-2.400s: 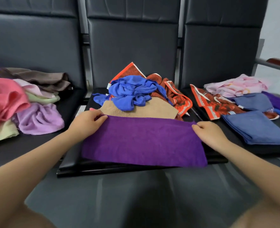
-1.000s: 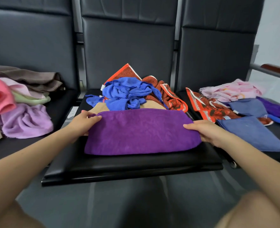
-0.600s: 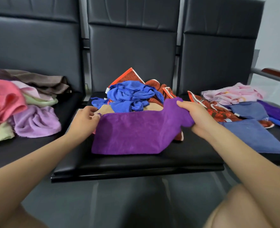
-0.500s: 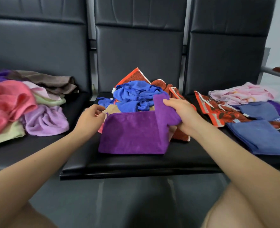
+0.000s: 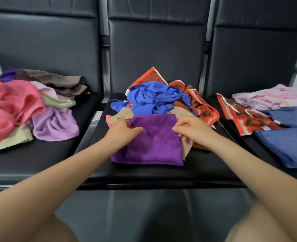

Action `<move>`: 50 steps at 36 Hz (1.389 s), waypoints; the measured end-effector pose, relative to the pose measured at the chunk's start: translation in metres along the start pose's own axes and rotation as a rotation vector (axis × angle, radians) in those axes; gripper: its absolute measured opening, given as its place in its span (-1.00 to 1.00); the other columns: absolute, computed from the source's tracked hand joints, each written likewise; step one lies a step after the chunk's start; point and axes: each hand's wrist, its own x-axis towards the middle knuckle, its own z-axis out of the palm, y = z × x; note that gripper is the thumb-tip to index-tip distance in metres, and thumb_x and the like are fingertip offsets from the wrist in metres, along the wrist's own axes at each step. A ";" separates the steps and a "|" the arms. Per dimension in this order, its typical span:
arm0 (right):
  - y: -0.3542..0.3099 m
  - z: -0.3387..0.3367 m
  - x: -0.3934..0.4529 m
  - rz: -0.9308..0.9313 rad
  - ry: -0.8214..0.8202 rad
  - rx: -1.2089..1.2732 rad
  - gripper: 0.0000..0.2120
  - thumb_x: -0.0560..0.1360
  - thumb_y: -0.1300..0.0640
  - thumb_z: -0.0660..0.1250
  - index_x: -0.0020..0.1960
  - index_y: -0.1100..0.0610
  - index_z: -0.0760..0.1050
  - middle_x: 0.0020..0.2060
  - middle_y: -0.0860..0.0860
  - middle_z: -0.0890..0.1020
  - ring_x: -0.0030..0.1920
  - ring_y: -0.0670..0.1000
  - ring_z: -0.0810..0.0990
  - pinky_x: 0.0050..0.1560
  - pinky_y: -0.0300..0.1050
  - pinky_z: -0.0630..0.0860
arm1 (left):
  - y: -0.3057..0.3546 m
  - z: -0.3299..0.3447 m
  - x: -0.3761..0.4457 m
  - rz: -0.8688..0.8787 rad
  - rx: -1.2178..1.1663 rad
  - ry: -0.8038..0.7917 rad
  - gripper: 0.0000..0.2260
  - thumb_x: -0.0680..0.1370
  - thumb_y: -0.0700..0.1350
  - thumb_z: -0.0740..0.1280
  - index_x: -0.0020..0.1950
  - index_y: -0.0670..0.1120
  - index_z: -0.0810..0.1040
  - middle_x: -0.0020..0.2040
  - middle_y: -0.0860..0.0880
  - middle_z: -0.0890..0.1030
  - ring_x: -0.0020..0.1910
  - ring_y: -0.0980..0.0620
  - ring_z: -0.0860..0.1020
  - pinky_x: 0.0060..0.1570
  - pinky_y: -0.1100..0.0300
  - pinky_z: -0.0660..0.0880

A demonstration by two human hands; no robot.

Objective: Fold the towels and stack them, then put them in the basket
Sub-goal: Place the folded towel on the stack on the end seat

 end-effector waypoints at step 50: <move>-0.078 -0.037 -0.049 0.079 0.120 1.177 -0.86 0.50 0.13 0.27 0.02 0.17 0.47 -0.32 0.05 0.60 -0.39 0.03 0.60 -0.32 -0.22 0.52 | 0.062 0.018 -0.049 -0.209 -0.797 -0.457 -0.38 0.52 0.41 0.02 0.37 0.03 0.38 0.18 -0.12 0.61 0.01 -0.10 0.60 -0.09 0.07 0.52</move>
